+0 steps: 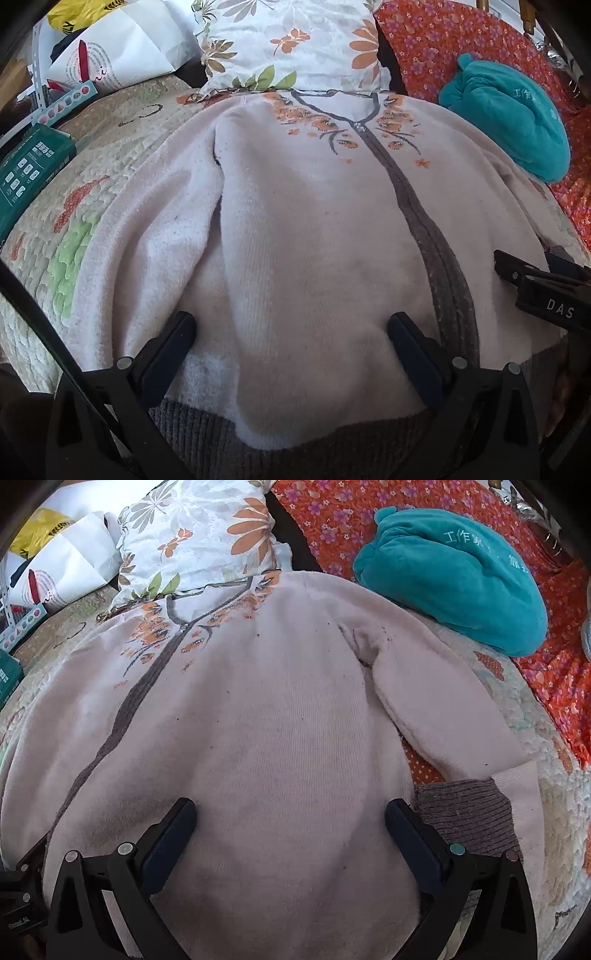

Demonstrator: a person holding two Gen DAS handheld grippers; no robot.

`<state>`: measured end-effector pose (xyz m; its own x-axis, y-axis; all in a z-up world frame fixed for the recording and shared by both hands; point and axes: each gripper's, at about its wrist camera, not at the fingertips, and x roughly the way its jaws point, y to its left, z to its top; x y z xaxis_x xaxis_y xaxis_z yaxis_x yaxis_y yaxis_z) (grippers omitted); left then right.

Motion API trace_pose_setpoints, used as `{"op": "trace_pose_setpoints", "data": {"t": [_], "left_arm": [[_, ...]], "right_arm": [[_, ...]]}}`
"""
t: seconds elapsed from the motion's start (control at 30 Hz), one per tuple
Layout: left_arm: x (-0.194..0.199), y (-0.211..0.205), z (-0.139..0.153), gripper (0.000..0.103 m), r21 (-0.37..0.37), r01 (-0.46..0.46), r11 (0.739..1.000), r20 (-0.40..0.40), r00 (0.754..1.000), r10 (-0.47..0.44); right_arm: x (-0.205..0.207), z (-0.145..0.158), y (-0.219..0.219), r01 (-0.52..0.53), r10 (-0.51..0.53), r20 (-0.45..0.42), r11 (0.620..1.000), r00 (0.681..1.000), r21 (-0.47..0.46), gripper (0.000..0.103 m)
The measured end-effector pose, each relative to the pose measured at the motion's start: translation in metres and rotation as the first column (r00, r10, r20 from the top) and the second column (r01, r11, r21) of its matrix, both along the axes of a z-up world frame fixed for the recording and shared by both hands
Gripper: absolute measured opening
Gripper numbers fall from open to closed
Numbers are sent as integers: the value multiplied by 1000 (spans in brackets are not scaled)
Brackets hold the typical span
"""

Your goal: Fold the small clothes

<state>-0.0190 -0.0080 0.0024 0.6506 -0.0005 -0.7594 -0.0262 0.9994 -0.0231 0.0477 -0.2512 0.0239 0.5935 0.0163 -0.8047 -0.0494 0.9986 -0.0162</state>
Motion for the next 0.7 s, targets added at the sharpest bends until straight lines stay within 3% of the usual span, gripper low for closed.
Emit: {"op": "trace_pose_setpoints", "data": {"t": [0.7], "left_arm": [[-4, -2, -2, 103, 27, 9, 1000, 19, 1000, -10]], "right_arm": [[-1, -1, 0, 1, -1, 8, 1000, 1000, 5, 103]]}}
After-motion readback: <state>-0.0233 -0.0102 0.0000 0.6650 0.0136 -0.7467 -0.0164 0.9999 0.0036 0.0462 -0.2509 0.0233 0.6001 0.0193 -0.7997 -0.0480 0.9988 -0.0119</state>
